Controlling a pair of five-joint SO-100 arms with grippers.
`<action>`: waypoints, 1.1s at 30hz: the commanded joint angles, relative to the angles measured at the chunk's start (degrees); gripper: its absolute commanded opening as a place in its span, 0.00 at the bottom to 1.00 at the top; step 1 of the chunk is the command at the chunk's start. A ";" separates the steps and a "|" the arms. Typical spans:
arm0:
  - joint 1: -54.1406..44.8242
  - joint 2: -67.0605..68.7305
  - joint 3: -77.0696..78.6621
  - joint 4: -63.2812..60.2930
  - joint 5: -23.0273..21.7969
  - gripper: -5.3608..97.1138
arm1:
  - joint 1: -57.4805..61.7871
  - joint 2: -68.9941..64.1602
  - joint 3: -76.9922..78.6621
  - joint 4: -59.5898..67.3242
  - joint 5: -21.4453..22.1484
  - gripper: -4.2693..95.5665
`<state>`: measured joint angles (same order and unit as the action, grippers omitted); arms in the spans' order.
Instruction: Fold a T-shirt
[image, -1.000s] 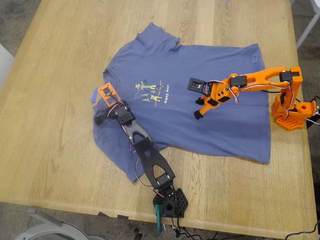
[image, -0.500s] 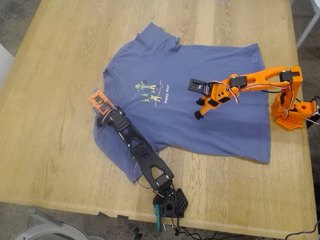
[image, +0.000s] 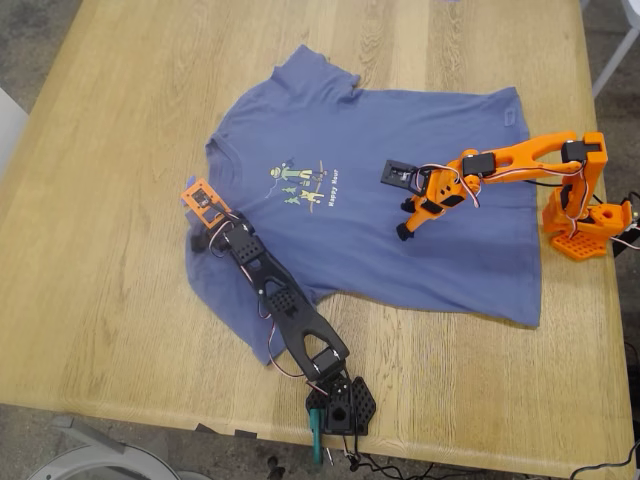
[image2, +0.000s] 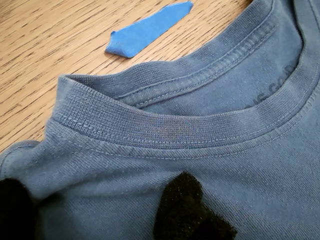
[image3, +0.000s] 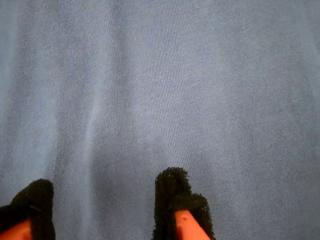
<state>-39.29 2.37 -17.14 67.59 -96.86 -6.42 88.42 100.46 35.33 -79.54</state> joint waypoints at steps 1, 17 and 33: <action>-0.88 -1.41 -1.85 -0.44 0.70 0.47 | 0.18 3.87 -0.18 -0.26 0.35 0.35; -3.16 -1.41 1.05 2.29 1.41 0.26 | 2.11 2.81 0.53 -1.93 0.88 0.35; 2.29 -3.78 -2.11 6.59 -3.52 0.05 | 1.67 2.90 0.62 -2.02 1.23 0.35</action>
<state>-39.99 -0.26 -17.14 71.10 -99.23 -4.57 88.42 101.51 33.57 -78.84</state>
